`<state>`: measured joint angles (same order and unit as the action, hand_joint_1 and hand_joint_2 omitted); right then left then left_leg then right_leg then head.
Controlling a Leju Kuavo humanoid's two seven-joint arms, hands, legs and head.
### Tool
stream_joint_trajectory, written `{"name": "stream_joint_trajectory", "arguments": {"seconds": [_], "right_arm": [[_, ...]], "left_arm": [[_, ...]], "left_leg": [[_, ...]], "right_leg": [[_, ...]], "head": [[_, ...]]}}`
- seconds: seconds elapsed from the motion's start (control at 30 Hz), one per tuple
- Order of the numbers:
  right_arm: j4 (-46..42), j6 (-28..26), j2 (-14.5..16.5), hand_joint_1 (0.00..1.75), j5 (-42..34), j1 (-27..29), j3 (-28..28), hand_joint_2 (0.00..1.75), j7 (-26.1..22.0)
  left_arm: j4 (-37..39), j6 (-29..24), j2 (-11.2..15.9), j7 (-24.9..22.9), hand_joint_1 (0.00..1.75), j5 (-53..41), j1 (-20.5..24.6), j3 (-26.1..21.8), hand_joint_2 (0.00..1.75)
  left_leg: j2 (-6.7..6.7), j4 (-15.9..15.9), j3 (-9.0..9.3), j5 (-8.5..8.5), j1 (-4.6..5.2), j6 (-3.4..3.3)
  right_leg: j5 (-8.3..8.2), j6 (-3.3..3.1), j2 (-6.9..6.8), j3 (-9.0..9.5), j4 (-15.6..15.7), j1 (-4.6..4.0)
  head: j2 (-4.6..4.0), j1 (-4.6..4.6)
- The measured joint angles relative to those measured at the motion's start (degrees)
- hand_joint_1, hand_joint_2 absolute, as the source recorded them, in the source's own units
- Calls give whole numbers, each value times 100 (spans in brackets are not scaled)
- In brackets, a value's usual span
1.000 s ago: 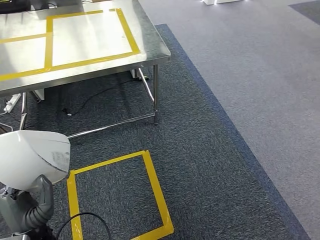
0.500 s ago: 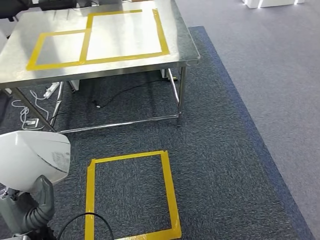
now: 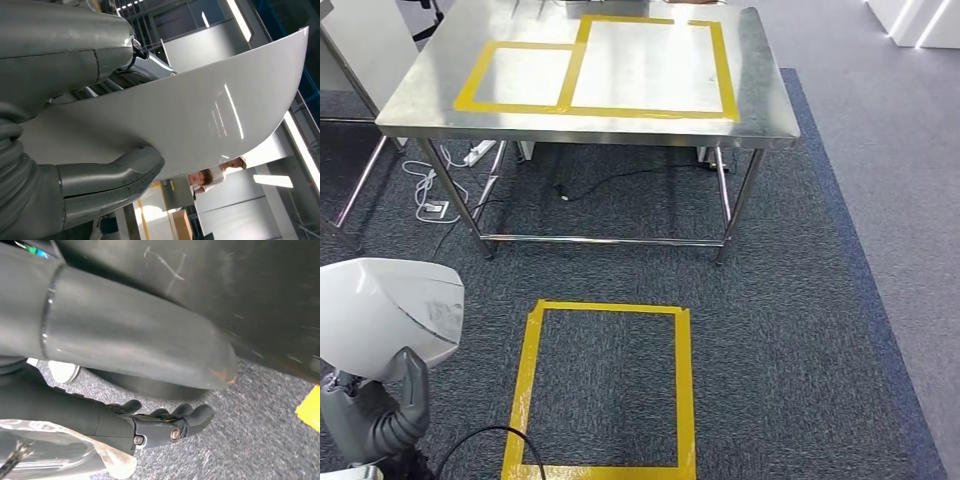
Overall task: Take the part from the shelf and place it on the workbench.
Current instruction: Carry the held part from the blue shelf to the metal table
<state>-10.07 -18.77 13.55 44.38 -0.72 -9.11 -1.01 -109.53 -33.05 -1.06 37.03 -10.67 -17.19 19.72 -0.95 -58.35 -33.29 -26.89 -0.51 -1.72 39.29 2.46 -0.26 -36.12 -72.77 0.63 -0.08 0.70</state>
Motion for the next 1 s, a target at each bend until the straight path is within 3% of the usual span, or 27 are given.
{"name": "stream_joint_trajectory", "arguments": {"seconds": [0.03, 0.07, 0.13, 0.17, 0.23, 0.37, 0.47, 0.5, 0.53, 0.57, 0.63, 0.67, 0.73, 0.83, 0.9, 1.0], "right_arm": [[0, -1, -2, 0, -1, 6, -1, 0, 4], [0, -1, -3, 0, -2, 9, -1, 0, 8], [0, -1, -4, 0, -4, 10, -1, 0, 13], [1, -1, -5, 0, -5, 6, -1, 0, 13], [2, -1, -7, 0, -9, 0, -1, 0, 14], [0, 0, -5, 0, -11, 5, -2, 0, 15], [1, 5, -5, 0, -14, 6, -3, 0, 6], [1, 7, -5, 0, -16, 9, -4, 0, 4], [2, 8, -5, 0, -20, 12, -4, 0, 2], [1, 9, -5, 0, -25, 15, -5, 0, 0], [1, 13, -4, 0, -33, 19, -5, 0, -5], [1, 14, -4, 0, -37, 18, -6, 0, -9], [2, 16, -4, 0, -46, 7, -7, 0, -16], [1, 25, -4, 0, -56, -8, -7, 0, -19], [1, 26, -5, 0, -58, -15, -7, 0, -19], [1, 26, -6, 0, -61, -9, -7, 0, -19]], "left_arm": [[0, 0, 0, 0, 175, 17, 0, 0, 175], [0, 0, -1, 0, 175, 32, 0, 0, 175], [0, 0, -2, 0, 175, 49, 1, 0, 175], [0, 0, -3, 0, 175, 49, 2, 0, 175], [0, 0, -4, 1, 175, 49, 3, 0, 175], [-2, 0, -4, 4, 175, 54, 5, 0, 175], [-1, 0, -1, 9, 175, 65, 5, 2, 175], [0, -1, 1, 10, 175, 77, 1, 2, 175], [0, -3, 1, 13, 175, 91, -2, 2, 175], [0, -7, 1, 15, 175, 107, -3, 2, 175], [-1, -15, 2, 19, 175, 133, -3, 2, 175], [-1, -18, 1, 20, 175, 139, -3, 1, 175], [-1, -28, -3, 29, 175, 145, -2, 0, 175], [-2, -42, -17, 50, 175, 149, -17, -5, 175], [-2, -43, -28, 63, 175, 148, -20, -10, 175], [-2, -43, -42, 74, 175, 149, -20, -10, 175]], "left_leg": [[36, -1, 6, -6, 3, -3], [70, -3, 17, -12, 4, -3], [124, -6, 49, -37, 7, 14], [145, -17, 58, -56, 19, 36], [169, -24, 61, -78, 34, 93], [161, -171, 16, -183, 12, 220], [145, -1161, -459, -610, -6, 292], [145, -1479, -637, -688, -10, 302], [144, -1630, -741, -663, -10, 303], [143, -1556, -741, -517, -10, 295], [132, -920, -498, -55, -5, 252], [123, -584, -349, 85, 9, 225], [108, -214, -173, 77, 38, 160], [129, -85, -71, -40, 35, 54], [140, -38, 42, -86, 15, -16], [139, -18, 169, -215, 17, -67]], "right_leg": [[-48, -10, 10, -92, -99, -2], [-213, -23, 11, -76, 36, -3], [-688, -63, 21, 190, 779, -4], [-850, -82, 30, 338, 1142, -5], [-945, -119, 45, 494, 1482, -16], [-956, -226, 33, 575, 1537, -4], [-898, -295, 9, 661, 1551, 3], [-868, -302, 4, 695, 1550, 1], [-833, -301, 3, 736, 1550, 1], [-793, -295, 5, 788, 1550, 0], [-695, -264, 8, 903, 1554, 2], [-641, -235, 10, 941, 1557, -7], [-574, -174, -4, 986, 1578, -22], [-565, -76, -22, 1097, 1580, -27], [-480, -37, -5, 892, 1218, -22], [-157, -1, 16, 92, 131, -13]], "head": [[1, -1], [1, -1], [1, 0], [1, -2], [1, -8], [1, -25], [0, -55], [1, -52], [1, -54], [0, -54], [-1, -54], [-1, -56], [-1, -51], [-1, -30], [-1, -4], [-1, 24]]}}
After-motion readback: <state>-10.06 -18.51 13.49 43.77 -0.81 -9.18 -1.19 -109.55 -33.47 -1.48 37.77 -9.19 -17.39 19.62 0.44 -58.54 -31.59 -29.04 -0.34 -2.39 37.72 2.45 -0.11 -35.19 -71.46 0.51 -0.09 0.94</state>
